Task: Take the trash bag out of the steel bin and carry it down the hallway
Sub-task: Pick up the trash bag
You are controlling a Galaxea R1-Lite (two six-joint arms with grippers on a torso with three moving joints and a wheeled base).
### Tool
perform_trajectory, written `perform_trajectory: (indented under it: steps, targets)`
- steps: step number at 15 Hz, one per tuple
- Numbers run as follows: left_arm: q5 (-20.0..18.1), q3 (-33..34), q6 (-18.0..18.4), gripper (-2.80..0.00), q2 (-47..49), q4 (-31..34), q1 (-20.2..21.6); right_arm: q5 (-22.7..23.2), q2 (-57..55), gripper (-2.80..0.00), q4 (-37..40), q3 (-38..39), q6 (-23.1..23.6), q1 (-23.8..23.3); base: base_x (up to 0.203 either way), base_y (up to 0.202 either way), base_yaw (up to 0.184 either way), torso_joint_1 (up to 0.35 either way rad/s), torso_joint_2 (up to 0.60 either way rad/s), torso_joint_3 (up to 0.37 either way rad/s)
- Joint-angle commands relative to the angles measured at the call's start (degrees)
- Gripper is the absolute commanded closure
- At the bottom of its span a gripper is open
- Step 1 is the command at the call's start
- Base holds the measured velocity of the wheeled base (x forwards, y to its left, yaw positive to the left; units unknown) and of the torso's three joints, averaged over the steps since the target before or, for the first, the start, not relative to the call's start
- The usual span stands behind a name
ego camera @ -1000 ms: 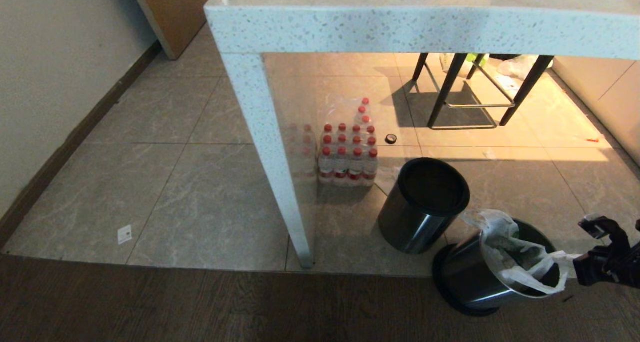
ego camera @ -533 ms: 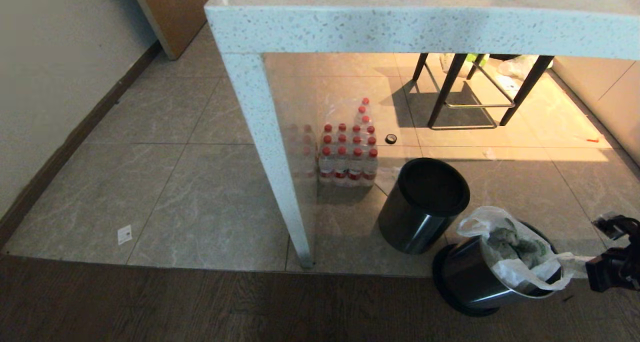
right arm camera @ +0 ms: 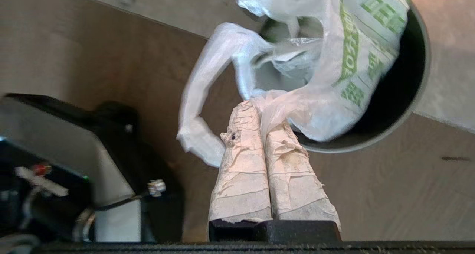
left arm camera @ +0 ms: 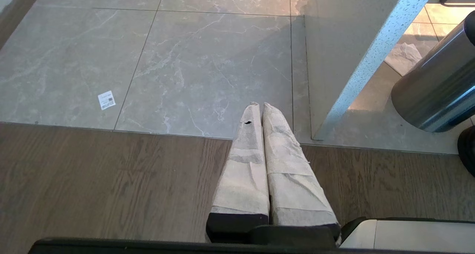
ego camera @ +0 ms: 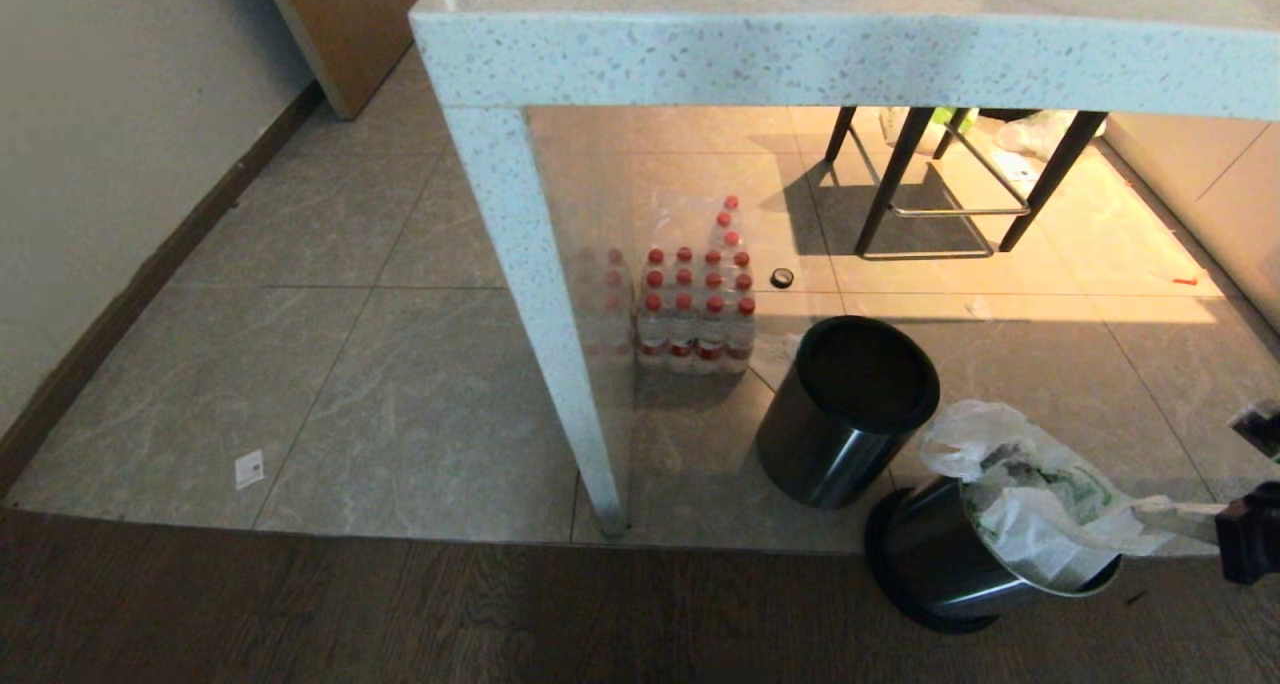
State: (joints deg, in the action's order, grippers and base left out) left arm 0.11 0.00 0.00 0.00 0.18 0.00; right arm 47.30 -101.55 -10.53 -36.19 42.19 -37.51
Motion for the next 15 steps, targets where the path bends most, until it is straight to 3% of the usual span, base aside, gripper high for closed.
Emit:
perform_trajectory:
  steps: [1, 9, 15]
  targets:
    - [0.0, 0.08, 0.0, 0.0, 0.0, -0.01, 0.0, 0.85, 4.75, 0.0, 1.5, -0.37, 0.28, -0.01, 0.0, 0.0, 0.0, 0.0, 0.0, 0.0]
    - [0.07, 0.0, 0.0, 0.0, 0.0, -0.01, 0.0, 6.04, 22.69, 0.0, 15.25, -3.85, 0.27, 0.07, 0.0, 0.0, 0.0, 0.0, 0.0, 0.0]
    - [-0.02, 0.09, 0.0, 0.0, 0.0, -0.01, 0.0, 9.91, 33.81, 0.0, 17.48, -7.21, -0.56, 0.26, 0.0, 0.0, 0.0, 0.0, 0.0, 0.0]
